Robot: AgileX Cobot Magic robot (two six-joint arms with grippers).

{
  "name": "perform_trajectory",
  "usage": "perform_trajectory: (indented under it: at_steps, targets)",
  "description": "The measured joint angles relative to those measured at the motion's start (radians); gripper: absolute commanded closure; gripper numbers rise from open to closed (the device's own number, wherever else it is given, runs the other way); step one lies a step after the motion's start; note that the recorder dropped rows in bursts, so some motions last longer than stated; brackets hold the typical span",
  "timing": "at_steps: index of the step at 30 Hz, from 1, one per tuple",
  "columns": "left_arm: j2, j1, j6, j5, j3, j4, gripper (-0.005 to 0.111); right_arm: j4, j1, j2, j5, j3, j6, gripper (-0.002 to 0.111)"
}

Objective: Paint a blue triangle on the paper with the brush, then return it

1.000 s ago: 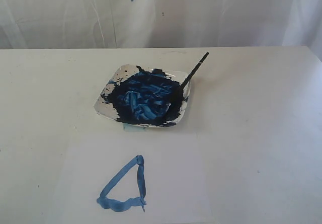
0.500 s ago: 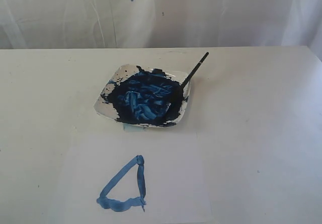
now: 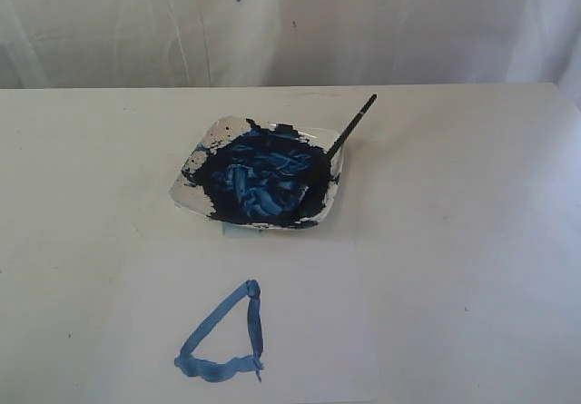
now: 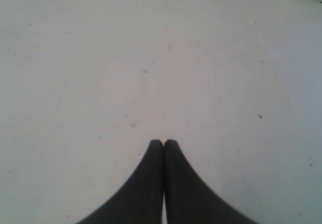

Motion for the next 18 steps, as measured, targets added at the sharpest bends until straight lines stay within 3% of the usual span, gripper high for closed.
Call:
perform_trajectory:
  at_steps: [18]
  targets:
    - [0.0, -0.024, 0.0, 0.0, 0.0, 0.0, 0.107, 0.0, -0.048, 0.0, 0.0, 0.0, -0.003, 0.108]
